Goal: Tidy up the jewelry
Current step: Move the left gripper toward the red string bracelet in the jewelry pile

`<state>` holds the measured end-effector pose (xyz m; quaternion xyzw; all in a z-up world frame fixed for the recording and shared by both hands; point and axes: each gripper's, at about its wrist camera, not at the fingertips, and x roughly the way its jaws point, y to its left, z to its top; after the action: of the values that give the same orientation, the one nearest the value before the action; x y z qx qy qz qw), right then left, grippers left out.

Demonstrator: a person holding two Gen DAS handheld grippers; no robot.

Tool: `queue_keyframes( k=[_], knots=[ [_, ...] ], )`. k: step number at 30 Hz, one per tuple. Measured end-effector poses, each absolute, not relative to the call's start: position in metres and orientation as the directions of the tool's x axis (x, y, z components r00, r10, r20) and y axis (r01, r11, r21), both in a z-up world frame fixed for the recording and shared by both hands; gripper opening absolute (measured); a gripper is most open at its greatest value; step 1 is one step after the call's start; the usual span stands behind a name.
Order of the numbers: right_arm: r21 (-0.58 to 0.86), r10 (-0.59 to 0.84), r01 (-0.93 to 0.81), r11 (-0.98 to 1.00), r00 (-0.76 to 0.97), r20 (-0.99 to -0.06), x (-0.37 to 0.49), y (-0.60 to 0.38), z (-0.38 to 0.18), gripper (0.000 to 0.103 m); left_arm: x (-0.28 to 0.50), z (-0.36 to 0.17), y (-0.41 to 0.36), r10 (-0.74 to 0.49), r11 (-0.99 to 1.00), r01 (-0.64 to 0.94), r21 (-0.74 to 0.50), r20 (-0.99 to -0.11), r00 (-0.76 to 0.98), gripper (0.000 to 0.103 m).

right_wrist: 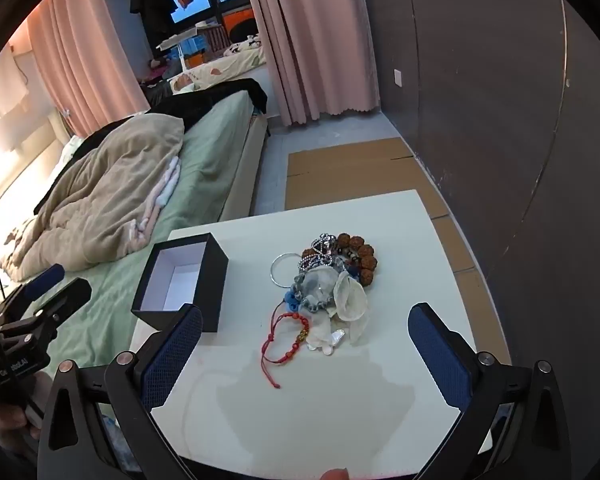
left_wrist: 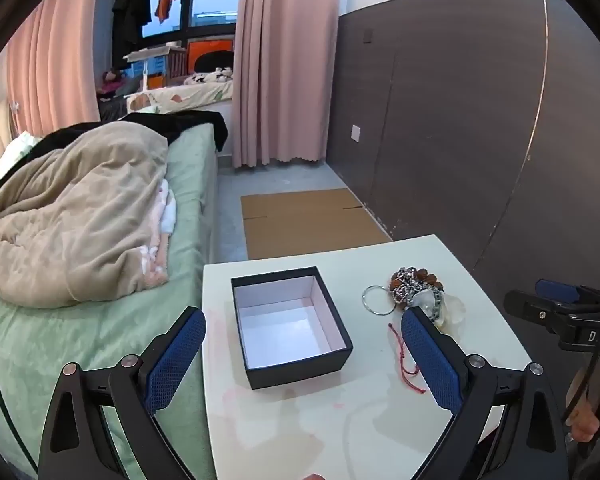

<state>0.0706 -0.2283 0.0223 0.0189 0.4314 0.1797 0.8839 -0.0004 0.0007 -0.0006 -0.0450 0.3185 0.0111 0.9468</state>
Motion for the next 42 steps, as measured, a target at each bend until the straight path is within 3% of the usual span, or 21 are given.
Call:
queue_keyframes(
  k=[42],
  knots=[
    [0.121,0.301,-0.312,0.942,0.635,-0.711,0.065,-0.231,0.028,0.103,0.001,-0.001,-0.01,-0.042,0.995,-0.019,-0.093,-0.606,0.795,0.098]
  ],
)
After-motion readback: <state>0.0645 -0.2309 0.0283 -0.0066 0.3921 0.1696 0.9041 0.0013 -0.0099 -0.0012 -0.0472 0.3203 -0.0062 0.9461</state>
